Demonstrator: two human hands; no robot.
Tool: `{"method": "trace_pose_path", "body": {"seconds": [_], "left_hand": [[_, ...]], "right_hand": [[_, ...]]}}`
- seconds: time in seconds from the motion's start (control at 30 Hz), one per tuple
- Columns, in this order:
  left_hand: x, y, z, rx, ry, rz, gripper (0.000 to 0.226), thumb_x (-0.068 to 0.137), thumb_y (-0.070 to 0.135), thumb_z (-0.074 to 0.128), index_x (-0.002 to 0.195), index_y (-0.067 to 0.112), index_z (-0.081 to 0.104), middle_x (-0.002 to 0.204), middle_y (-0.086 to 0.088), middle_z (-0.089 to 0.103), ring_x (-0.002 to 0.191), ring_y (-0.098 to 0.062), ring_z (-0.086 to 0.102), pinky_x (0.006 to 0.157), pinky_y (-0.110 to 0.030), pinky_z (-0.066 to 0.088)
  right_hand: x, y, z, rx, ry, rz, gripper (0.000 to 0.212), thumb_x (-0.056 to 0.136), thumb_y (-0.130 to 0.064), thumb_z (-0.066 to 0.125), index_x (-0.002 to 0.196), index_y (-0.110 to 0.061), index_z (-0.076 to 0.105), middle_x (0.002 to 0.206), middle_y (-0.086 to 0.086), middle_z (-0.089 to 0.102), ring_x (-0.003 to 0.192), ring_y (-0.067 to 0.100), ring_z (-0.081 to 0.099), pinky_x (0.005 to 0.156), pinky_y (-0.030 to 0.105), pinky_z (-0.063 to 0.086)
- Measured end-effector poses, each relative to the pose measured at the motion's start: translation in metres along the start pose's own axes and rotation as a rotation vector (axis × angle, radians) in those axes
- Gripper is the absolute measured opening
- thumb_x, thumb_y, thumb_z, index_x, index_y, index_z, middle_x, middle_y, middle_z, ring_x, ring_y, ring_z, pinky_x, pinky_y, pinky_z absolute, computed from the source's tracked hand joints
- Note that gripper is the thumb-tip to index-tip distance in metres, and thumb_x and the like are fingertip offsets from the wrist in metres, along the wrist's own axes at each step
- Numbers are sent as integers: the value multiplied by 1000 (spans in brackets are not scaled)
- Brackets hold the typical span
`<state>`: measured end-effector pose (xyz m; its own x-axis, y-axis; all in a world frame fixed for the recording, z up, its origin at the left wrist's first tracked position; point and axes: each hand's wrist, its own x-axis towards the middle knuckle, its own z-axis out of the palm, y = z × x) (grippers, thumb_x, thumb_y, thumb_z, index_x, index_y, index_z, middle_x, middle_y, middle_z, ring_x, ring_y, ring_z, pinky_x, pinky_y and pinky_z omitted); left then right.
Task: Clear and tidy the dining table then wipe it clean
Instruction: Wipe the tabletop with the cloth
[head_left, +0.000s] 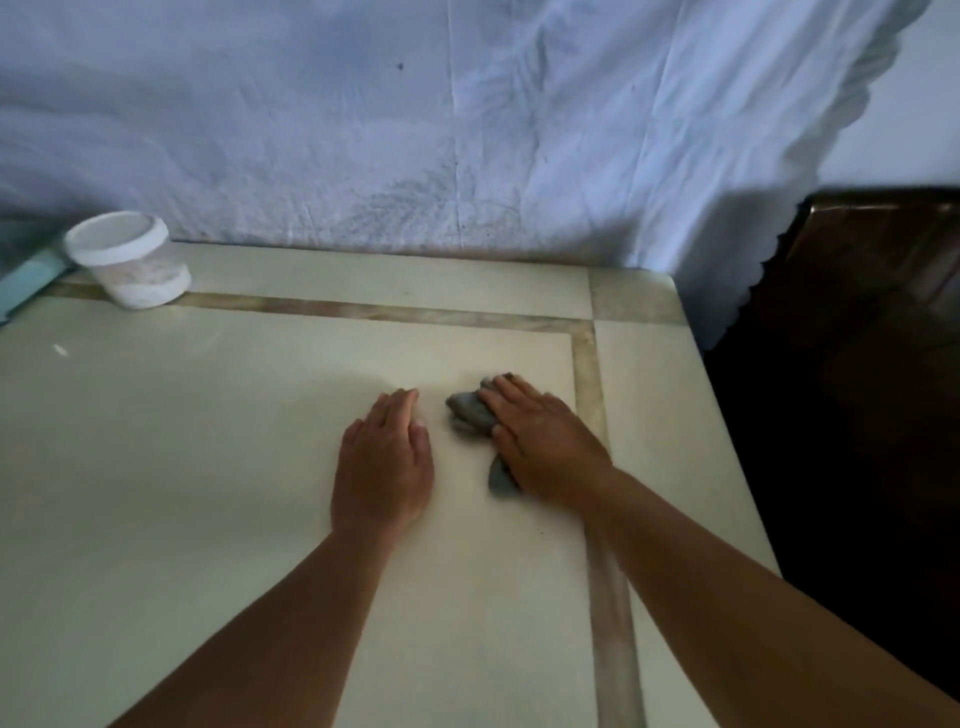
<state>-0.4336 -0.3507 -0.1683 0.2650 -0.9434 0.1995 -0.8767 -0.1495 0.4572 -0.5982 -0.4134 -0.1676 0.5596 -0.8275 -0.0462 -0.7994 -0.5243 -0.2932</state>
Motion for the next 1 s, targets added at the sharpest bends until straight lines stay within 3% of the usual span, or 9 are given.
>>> {"method": "trace_pose_path", "body": {"seconds": [0.23,0.4,0.53,0.7,0.83,0.9,1.0], "left_hand": [[1,-1,4,0,7,-23,39,95,14,37,132,8,47,139,-13,50,130,-28,45,111,-41,31],[2,-3,5,-7,27,-10,39,95,15,36,130,7,49,136,-14,53,128,-29,47,109,-42,33],[1,-1,4,-10,26,-3,41,93,18,34,129,6,49,133,-16,54,124,-32,49,107,-43,33],[-3,1,-5,-29,100,126,48,89,31,28,110,5,63,108,-17,68,99,-36,63,89,-39,47],[-9,13,-10,-33,51,91,47,90,34,30,108,10,66,112,-16,68,102,-36,61,86,-37,47],[-11,18,-11,-53,23,41,37,95,30,36,110,12,66,116,-15,66,105,-36,59,86,-37,46],[-14,18,-11,-79,14,16,32,97,26,40,111,11,65,117,-16,65,107,-36,58,86,-36,44]], "right_hand": [[29,104,-32,-63,143,437,52,99,-27,26,149,-13,21,156,7,23,144,23,19,114,43,22],[25,95,-30,-18,125,612,57,100,-28,24,152,-12,9,161,8,8,148,23,7,119,41,9],[-4,51,-17,-16,69,446,56,100,-28,24,153,-15,8,162,3,4,149,18,1,119,36,5],[-56,-20,1,56,14,203,57,100,-30,25,153,-22,7,162,-5,0,148,10,-4,117,29,-1],[-108,-66,10,83,-24,46,58,99,-40,26,152,-29,4,160,-11,-5,146,4,-12,114,25,-10],[-119,-66,10,77,-48,-5,57,100,-40,27,152,-30,6,160,-11,-4,146,4,-12,113,23,-11],[-105,-38,5,98,-40,-28,52,101,-34,28,151,-28,15,161,-10,6,148,8,-1,117,28,-1]]}}
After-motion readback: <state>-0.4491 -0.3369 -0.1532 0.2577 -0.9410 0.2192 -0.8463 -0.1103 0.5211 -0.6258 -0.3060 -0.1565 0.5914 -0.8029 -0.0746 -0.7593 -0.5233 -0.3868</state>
